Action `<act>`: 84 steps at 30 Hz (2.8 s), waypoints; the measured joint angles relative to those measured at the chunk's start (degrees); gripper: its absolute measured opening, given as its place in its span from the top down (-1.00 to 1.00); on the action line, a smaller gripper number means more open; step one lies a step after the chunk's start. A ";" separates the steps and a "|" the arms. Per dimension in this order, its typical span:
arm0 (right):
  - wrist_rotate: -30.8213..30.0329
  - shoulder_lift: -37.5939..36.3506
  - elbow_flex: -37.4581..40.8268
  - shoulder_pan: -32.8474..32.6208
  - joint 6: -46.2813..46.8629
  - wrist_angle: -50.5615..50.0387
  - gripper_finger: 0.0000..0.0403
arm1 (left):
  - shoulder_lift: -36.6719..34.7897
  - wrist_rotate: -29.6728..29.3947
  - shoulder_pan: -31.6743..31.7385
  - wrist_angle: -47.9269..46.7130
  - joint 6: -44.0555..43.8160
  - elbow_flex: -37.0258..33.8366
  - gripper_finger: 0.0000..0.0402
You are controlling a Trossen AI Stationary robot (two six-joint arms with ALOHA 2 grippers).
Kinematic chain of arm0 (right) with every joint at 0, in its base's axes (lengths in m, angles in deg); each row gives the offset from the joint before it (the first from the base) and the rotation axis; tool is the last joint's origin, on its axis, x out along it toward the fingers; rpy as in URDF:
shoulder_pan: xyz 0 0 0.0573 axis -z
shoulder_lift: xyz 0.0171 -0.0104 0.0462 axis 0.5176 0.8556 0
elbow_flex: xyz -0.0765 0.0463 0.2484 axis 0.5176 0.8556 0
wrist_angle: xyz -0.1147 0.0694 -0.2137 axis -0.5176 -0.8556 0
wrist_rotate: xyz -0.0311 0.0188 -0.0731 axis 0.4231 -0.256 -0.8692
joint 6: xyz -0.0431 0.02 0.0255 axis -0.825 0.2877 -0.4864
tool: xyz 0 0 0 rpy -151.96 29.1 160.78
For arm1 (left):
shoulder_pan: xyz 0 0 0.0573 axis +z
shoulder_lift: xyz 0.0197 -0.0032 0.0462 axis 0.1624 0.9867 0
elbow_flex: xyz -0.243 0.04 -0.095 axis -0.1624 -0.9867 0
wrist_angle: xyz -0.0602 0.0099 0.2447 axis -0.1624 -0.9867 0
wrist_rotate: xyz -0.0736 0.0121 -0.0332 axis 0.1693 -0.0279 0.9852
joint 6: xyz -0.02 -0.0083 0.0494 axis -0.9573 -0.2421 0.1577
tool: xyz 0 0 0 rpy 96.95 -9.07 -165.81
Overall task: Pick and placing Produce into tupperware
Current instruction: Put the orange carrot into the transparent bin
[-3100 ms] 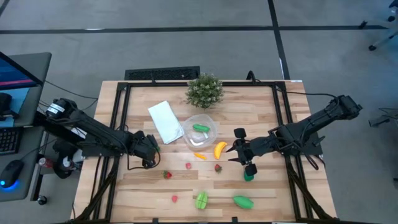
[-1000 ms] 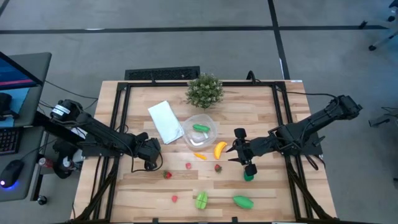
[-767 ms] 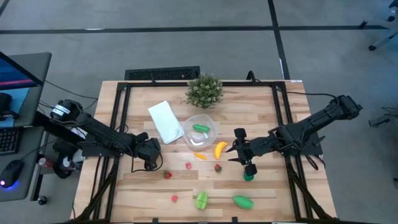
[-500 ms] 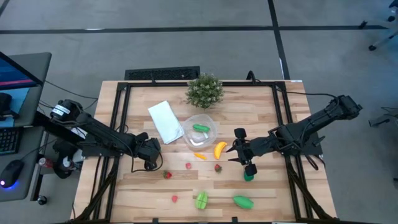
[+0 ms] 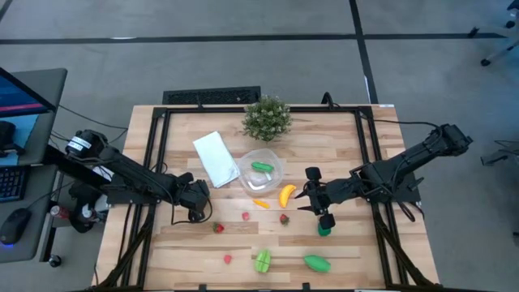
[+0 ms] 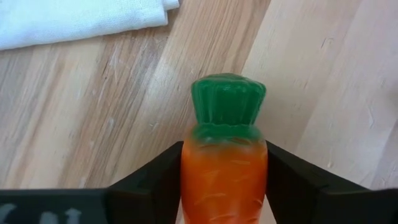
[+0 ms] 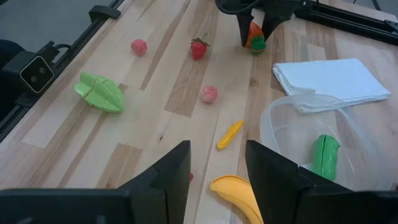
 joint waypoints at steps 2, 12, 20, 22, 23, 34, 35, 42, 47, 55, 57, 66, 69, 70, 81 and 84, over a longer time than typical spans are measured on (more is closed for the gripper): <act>0.01 0.00 0.00 0.01 0.00 0.00 0.28 | 0.00 -0.02 0.00 -0.04 0.01 0.00 0.02; 0.00 0.00 0.00 0.01 0.00 0.00 0.28 | 0.02 -0.33 0.00 -0.02 0.00 0.00 0.01; 0.00 0.00 0.00 0.01 0.00 0.00 0.28 | 0.02 -0.31 0.00 0.48 0.33 0.00 0.13; 0.00 0.00 0.00 0.00 0.00 0.00 0.28 | 0.02 -0.33 0.00 0.66 0.39 0.00 0.13; 0.00 0.00 0.00 0.00 0.00 0.00 0.28 | 0.02 -0.35 0.00 0.72 0.42 0.00 0.13; 0.01 0.02 0.00 0.00 0.00 0.00 0.28 | 0.04 -0.57 0.00 1.01 0.44 0.00 0.07; 0.00 0.02 0.00 0.00 0.00 0.00 0.28 | 0.04 -0.57 0.00 1.01 0.44 0.00 0.07; 0.00 0.02 0.00 0.02 0.00 0.00 0.28 | 0.04 -0.57 0.00 1.39 2.00 0.89 0.09; 0.00 0.02 0.00 0.00 0.00 0.00 0.28 | 0.04 -1.26 0.00 1.40 6.22 4.92 0.09; 0.01 0.02 0.00 0.00 0.00 0.00 0.28 | 0.04 -9.90 0.00 1.44 19.06 14.46 0.09; 0.02 0.02 0.00 0.02 0.01 -0.02 0.28 | 0.04 -14.16 0.00 1.50 23.33 16.67 0.09; 0.02 0.02 0.00 0.00 0.04 -0.46 0.28 | 0.04 -26.03 0.26 12.30 42.43 19.56 0.09; 0.04 0.02 0.00 0.00 0.02 -0.46 0.28 | 0.04 -26.05 1.47 15.23 45.65 19.56 0.09; 0.04 0.02 0.00 0.01 0.02 -0.46 0.28 | 0.04 -26.05 1.94 15.74 46.37 19.56 0.09; 0.04 0.02 -0.02 0.00 0.02 -0.58 0.28 | 4.26 -21.51 7.61 21.34 51.32 19.50 0.09; 0.04 0.04 -0.02 0.00 0.02 -0.70 0.28 | 7.50 -21.35 9.06 24.93 54.43 19.54 0.09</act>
